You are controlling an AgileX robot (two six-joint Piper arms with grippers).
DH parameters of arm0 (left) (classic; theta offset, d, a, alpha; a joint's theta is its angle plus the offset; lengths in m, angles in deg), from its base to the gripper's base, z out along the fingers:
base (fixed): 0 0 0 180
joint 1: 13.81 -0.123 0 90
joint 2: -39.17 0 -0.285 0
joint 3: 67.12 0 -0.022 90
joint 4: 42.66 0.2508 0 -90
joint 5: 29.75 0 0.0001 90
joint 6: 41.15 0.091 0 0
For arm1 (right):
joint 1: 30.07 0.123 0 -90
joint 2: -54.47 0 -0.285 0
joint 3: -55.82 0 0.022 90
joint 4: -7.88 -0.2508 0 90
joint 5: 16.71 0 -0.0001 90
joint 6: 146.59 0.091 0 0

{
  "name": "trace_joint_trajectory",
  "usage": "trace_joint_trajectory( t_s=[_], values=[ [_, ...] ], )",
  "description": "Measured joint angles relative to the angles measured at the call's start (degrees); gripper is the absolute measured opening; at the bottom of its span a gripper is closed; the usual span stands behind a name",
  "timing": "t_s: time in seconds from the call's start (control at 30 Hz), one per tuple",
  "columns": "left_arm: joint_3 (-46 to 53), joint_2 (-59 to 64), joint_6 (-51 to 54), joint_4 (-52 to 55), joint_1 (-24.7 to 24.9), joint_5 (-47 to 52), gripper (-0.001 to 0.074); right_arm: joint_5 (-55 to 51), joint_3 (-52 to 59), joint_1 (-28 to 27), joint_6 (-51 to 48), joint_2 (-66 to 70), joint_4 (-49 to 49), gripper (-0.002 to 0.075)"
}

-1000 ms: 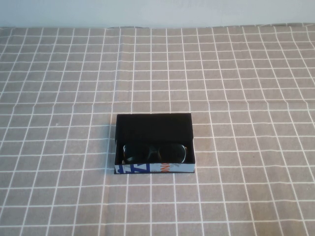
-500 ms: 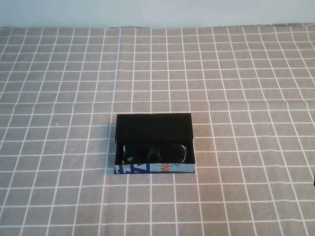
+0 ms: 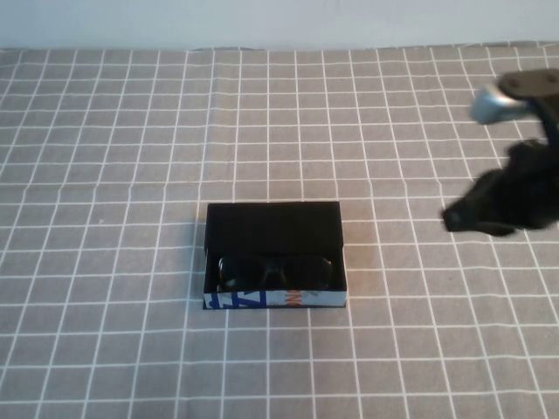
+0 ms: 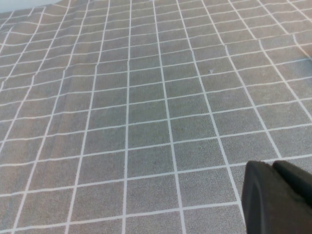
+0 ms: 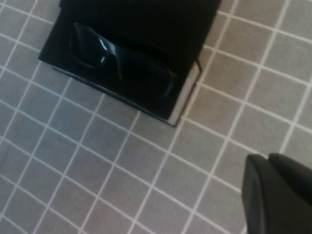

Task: Take glasses out of glasses case
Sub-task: Pick up the glasses from the glasses case

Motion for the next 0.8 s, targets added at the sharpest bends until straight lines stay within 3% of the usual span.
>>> trace_joint_trajectory(
  t_s=[0.37, 0.53, 0.63, 0.8],
  values=[
    [0.00, 0.00, 0.00, 0.00, 0.00, 0.00, -0.0005, -7.26, -25.43, 15.29, -9.17, 22.78, 7.41, -0.0018],
    [0.00, 0.00, 0.00, 0.00, 0.00, 0.00, -0.0004, -13.84, -35.90, 19.63, -19.57, 31.32, 8.94, -0.0005],
    [0.00, 0.00, 0.00, 0.00, 0.00, 0.00, -0.0004, -17.76, -40.48, 21.06, -27.26, 35.09, 8.94, 0.0052],
    [0.00, 0.00, 0.00, 0.00, 0.00, 0.00, -0.0004, -19.78, -43.65, 21.79, -34.13, 39.57, 9.09, 0.0258]
  ],
)
